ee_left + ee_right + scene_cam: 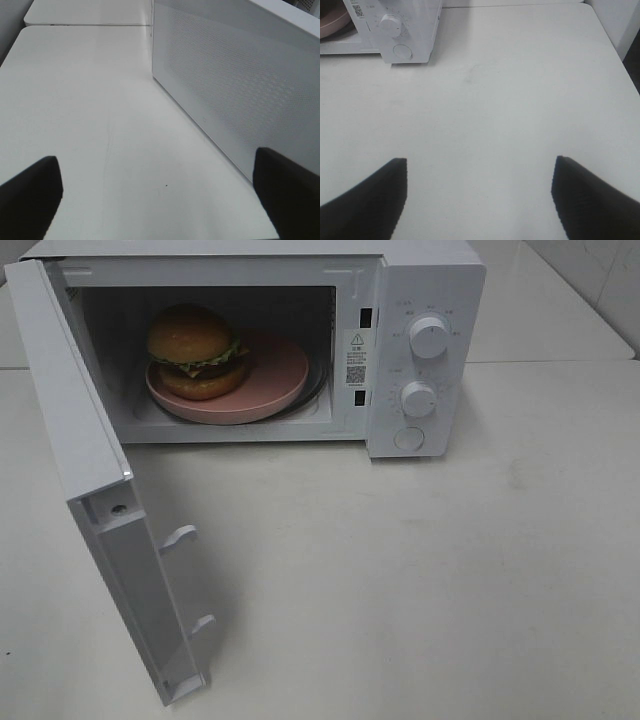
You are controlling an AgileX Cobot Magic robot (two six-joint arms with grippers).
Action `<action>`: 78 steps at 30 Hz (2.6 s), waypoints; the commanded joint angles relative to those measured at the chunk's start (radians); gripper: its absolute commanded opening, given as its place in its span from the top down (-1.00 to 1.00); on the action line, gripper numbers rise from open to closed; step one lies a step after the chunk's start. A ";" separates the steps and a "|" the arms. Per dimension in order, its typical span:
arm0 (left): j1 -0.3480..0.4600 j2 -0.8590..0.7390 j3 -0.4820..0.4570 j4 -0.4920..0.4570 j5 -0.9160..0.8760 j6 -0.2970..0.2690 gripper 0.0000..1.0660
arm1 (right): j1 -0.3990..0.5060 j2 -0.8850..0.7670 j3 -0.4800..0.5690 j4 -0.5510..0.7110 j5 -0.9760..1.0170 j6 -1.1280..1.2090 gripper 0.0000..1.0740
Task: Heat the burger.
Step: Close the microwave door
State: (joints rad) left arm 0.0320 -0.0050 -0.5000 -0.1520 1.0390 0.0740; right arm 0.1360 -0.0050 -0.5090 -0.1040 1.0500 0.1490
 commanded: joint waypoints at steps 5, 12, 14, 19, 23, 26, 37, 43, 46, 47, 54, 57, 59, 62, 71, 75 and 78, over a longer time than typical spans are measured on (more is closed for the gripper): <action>0.004 -0.008 0.004 0.003 -0.003 -0.004 -0.84 | -0.007 -0.026 0.000 -0.004 -0.011 -0.014 -0.42; 0.004 -0.008 0.004 0.003 -0.003 -0.004 -0.84 | -0.007 -0.026 0.000 -0.004 -0.011 -0.014 -0.42; 0.004 -0.008 0.004 0.003 -0.003 -0.004 -0.84 | -0.007 -0.026 0.000 -0.004 -0.011 -0.014 -0.42; 0.004 -0.008 0.004 -0.003 -0.003 -0.004 -0.84 | -0.007 -0.026 0.000 -0.004 -0.011 -0.014 -0.42; 0.004 -0.008 0.004 -0.004 -0.003 -0.004 -0.84 | -0.007 -0.026 0.000 -0.004 -0.011 -0.014 -0.42; 0.004 -0.007 0.004 -0.004 -0.003 -0.007 -0.84 | -0.007 -0.026 0.000 -0.004 -0.011 -0.014 -0.42; 0.004 0.081 -0.024 -0.004 -0.092 -0.003 -0.73 | -0.007 -0.026 0.000 -0.004 -0.011 -0.014 -0.42; 0.004 0.212 -0.022 -0.004 -0.225 -0.003 -0.12 | -0.007 -0.026 0.000 -0.004 -0.011 -0.014 -0.42; 0.004 0.276 -0.012 -0.004 -0.296 -0.003 0.29 | -0.007 -0.026 0.000 -0.004 -0.011 -0.014 -0.42; 0.004 0.324 -0.003 -0.004 -0.357 -0.003 0.52 | -0.007 -0.026 0.000 -0.004 -0.011 -0.014 -0.42; 0.004 0.496 0.008 0.000 -0.543 -0.003 1.00 | -0.007 -0.026 0.000 -0.004 -0.011 -0.014 -0.42; 0.004 0.567 0.010 0.002 -0.654 -0.002 1.00 | -0.007 -0.026 0.000 -0.004 -0.011 -0.014 -0.42; 0.004 0.592 0.016 0.002 -0.700 0.002 1.00 | -0.007 -0.026 0.000 -0.004 -0.011 -0.014 -0.42; 0.004 0.657 0.041 0.003 -0.822 0.020 1.00 | -0.007 -0.026 0.000 -0.004 -0.011 -0.014 -0.42; 0.004 0.878 0.184 0.022 -1.315 0.057 1.00 | -0.007 -0.026 0.000 -0.004 -0.011 -0.014 -0.42; 0.004 1.037 0.237 0.126 -1.582 0.039 1.00 | -0.007 -0.026 0.000 -0.004 -0.011 -0.014 -0.42; 0.004 1.134 0.237 0.205 -1.660 -0.013 1.00 | -0.007 -0.026 0.000 -0.004 -0.011 -0.014 -0.42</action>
State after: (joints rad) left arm 0.0320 1.0850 -0.2660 0.0000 -0.5400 0.0950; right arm 0.1360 -0.0050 -0.5090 -0.1040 1.0480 0.1490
